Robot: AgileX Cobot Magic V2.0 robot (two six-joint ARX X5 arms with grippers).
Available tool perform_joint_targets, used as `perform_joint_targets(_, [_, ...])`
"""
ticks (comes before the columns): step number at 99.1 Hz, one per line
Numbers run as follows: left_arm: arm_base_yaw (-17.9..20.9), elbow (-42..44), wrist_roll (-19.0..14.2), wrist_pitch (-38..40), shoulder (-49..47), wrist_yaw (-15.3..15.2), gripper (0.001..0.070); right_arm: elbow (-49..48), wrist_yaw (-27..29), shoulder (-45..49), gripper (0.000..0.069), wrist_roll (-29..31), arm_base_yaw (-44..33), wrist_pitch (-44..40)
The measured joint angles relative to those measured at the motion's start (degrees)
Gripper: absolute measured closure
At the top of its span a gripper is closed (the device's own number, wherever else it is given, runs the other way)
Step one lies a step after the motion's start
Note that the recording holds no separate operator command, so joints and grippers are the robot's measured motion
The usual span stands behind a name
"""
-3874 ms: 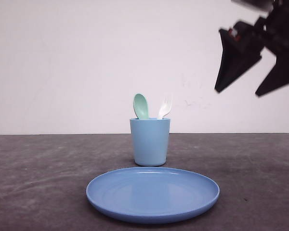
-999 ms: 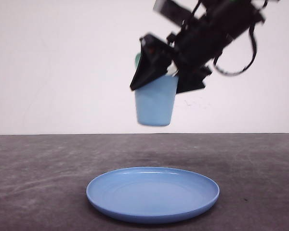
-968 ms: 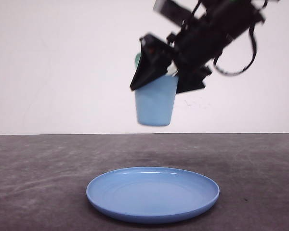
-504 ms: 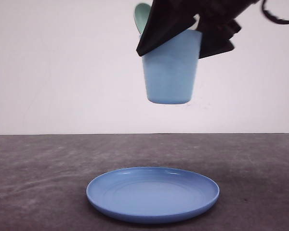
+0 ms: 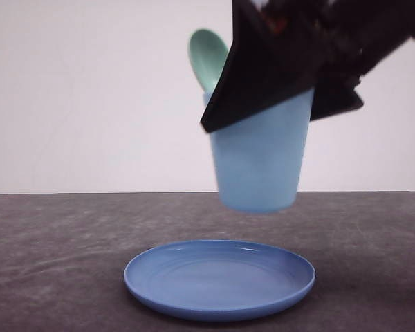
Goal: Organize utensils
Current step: 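Lift the blue cup with the right gripper over the plate, then lower the cup onto the plate center and open the right gripper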
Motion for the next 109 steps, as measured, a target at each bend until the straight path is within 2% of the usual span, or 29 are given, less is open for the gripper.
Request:
perform_joint_targets(20, [0.02, 0.00, 0.00, 0.07, 0.00, 0.00, 0.0429, -0.98, 0.00, 3.61, 0.0207, 0.00, 0.26, 5.38])
perform_joint_targets(49, [0.02, 0.00, 0.00, 0.07, 0.00, -0.02, 0.0429, -0.98, -1.31, 13.68, 0.0207, 0.00, 0.26, 13.81])
perform_joint_targets(109, [0.02, 0.00, 0.02, 0.04, 0.00, -0.02, 0.0429, -0.98, -1.33, 19.08, 0.0207, 0.31, -0.11, 17.03])
